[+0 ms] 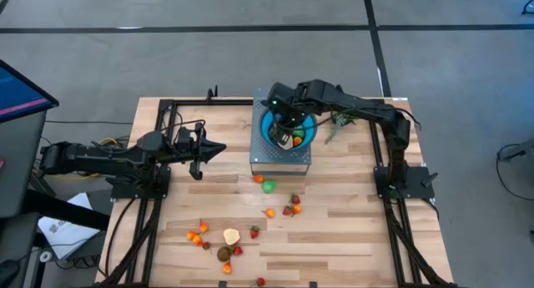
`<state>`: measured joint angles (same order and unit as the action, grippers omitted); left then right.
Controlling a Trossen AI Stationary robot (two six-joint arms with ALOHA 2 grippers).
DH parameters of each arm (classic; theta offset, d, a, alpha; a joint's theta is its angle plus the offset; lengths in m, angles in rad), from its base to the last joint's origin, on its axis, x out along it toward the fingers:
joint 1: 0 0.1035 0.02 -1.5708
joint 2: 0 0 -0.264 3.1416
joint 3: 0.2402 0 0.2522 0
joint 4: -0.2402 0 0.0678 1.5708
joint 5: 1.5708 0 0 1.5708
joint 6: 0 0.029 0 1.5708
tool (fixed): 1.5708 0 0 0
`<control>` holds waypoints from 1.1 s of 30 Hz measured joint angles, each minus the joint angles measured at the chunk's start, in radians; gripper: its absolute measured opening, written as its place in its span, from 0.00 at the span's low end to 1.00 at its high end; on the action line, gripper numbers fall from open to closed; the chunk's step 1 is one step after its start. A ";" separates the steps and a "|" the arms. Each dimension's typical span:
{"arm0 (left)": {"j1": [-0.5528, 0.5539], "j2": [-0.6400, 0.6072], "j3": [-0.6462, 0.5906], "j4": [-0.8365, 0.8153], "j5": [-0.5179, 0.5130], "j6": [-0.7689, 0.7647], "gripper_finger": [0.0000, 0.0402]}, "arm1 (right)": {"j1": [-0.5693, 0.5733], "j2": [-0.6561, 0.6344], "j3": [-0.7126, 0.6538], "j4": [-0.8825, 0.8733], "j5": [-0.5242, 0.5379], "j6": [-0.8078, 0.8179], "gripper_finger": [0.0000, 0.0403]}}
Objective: Pick & Place Fruit
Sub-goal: Put the peach into the strainer bowl
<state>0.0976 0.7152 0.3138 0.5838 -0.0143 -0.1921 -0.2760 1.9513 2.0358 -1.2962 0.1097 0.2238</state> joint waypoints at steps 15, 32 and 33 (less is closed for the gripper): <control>0.000 0.000 0.000 0.000 0.000 0.000 0.00 | 0.000 0.001 -0.012 0.003 0.000 -0.022 0.49; 0.000 0.000 0.000 0.000 0.000 0.000 0.00 | 0.106 0.000 0.213 -0.170 -0.005 0.020 0.29; 0.000 0.000 0.000 0.000 0.000 0.000 0.00 | 0.116 0.000 0.225 -0.190 -0.005 0.020 0.26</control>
<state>0.0975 0.7152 0.3138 0.5842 -0.0143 -0.1921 -0.1600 1.9514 2.2606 -1.4867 0.1051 0.2443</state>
